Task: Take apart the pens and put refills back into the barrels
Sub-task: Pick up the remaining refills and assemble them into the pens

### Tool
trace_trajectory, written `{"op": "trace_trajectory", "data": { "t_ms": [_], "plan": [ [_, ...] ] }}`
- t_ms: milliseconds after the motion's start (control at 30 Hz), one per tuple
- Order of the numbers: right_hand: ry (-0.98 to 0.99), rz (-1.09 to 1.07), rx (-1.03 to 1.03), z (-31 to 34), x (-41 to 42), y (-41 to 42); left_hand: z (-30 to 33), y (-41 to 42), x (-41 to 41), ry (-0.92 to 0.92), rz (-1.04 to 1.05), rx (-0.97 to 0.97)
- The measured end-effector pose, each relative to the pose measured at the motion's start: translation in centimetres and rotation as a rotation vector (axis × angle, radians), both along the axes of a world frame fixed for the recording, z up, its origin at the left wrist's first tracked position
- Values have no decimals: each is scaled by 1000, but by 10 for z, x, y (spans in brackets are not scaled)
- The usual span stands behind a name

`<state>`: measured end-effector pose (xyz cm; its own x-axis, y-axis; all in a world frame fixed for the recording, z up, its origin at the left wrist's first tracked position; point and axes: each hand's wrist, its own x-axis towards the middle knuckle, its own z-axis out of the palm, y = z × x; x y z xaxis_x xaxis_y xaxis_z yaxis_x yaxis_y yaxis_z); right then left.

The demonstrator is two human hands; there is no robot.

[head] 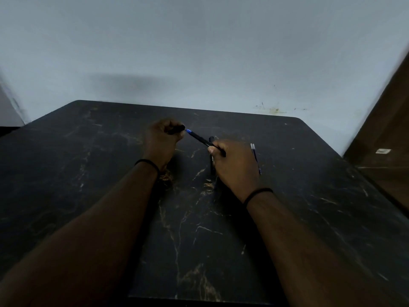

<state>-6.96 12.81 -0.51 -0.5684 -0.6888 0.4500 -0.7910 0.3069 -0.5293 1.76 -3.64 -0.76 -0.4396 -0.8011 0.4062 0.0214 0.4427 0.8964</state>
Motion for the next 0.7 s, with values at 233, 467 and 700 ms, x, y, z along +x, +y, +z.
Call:
{"op": "trace_trajectory", "data": {
  "t_ms": [233,467,700],
  "plan": [
    [9,4,33,2,1,1,-1,-3,-1,-136,36,-236],
    [-6,4,44,2,0,1,4,2,-4,-228,7,-554],
    [-50,0,-15,-1,0,0,11,7,-5,137,-1,68]
  ]
}}
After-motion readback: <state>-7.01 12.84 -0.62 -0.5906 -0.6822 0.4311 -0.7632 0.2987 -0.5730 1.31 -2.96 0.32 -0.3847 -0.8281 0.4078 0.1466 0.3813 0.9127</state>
